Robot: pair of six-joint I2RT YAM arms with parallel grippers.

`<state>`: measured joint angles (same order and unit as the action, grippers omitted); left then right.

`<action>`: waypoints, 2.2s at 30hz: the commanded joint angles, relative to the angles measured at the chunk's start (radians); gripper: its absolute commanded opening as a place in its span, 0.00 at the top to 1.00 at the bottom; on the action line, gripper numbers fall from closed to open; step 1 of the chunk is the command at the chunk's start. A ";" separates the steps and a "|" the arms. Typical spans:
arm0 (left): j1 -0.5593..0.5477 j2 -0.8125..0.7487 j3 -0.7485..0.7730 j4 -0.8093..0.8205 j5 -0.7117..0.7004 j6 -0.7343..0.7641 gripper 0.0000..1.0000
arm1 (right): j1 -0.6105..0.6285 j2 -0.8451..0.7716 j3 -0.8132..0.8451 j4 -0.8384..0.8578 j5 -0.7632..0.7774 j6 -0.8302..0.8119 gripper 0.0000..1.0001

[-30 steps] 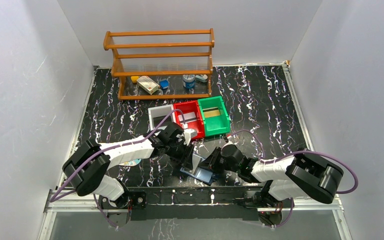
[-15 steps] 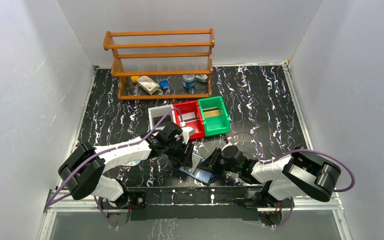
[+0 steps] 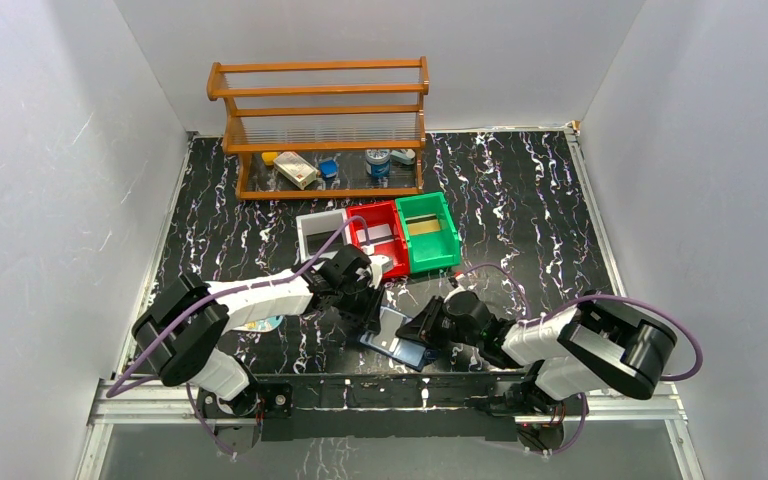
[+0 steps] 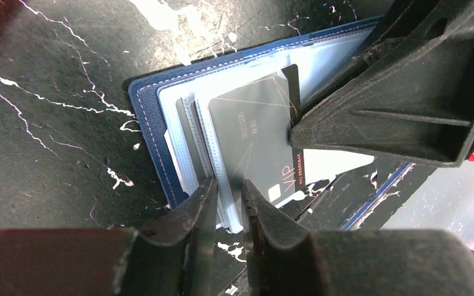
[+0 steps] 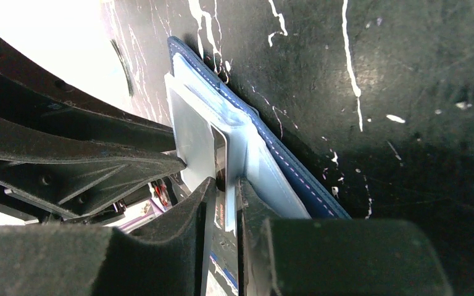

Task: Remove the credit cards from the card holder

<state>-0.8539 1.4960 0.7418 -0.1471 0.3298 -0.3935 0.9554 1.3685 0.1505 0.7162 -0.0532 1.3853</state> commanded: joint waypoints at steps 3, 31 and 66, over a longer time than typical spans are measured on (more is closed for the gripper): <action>-0.008 -0.018 -0.015 -0.003 0.066 0.000 0.83 | -0.010 0.012 -0.009 0.094 -0.021 0.000 0.75; -0.008 -0.016 -0.009 -0.037 -0.030 -0.039 1.00 | -0.060 -0.183 -0.070 -0.038 -0.050 -0.093 0.94; -0.008 -0.035 0.029 -0.166 -0.140 0.029 0.67 | -0.099 0.104 0.245 -0.196 -0.270 -0.353 0.85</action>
<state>-0.8577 1.4559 0.7696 -0.2665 0.2161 -0.3847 0.8631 1.4803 0.4191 0.4736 -0.3367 1.0103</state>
